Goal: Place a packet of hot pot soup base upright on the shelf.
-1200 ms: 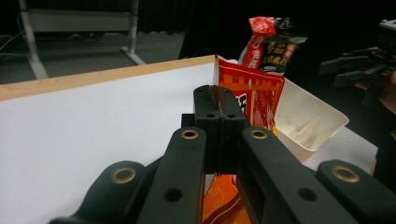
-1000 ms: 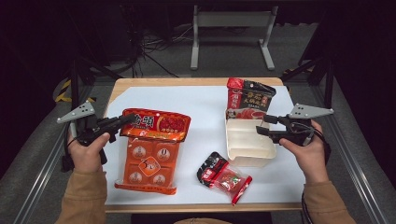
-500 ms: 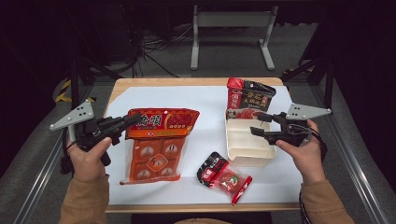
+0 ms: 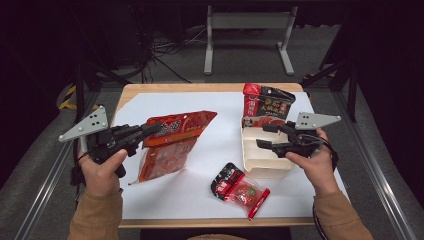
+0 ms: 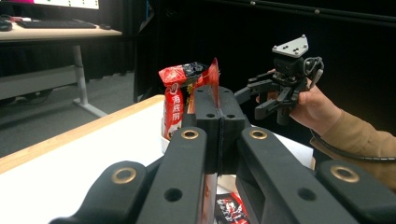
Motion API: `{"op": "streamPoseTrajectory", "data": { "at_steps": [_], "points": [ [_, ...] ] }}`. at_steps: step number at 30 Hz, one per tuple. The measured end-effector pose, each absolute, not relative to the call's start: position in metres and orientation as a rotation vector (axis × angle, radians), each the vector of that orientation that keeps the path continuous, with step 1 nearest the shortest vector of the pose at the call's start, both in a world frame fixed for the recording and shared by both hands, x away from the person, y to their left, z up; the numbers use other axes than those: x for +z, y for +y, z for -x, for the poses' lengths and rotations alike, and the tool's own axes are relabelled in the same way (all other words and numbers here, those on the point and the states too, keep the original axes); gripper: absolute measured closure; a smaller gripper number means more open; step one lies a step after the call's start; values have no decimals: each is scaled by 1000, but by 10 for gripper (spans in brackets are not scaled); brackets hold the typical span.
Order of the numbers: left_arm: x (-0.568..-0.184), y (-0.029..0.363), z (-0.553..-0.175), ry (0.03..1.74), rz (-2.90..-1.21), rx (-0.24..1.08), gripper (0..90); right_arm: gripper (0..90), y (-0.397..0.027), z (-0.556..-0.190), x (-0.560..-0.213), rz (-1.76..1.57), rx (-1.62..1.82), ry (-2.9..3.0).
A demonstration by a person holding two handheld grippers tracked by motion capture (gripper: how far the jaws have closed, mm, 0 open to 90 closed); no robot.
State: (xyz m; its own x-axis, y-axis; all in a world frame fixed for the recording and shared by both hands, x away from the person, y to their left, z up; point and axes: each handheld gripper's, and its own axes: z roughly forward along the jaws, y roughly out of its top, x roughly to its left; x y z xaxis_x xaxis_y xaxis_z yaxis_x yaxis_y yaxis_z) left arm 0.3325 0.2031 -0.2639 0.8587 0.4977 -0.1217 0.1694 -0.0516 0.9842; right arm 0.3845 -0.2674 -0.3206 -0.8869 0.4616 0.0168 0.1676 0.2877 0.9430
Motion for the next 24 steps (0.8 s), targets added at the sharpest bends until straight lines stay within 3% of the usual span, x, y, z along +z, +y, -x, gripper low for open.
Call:
{"op": "streamPoseTrajectory", "data": {
  "at_steps": [24],
  "points": [
    [-258,187,-334,489,-1615,264,900,286,-181,-398,-344,-458,1823,2387]
  ]
}}
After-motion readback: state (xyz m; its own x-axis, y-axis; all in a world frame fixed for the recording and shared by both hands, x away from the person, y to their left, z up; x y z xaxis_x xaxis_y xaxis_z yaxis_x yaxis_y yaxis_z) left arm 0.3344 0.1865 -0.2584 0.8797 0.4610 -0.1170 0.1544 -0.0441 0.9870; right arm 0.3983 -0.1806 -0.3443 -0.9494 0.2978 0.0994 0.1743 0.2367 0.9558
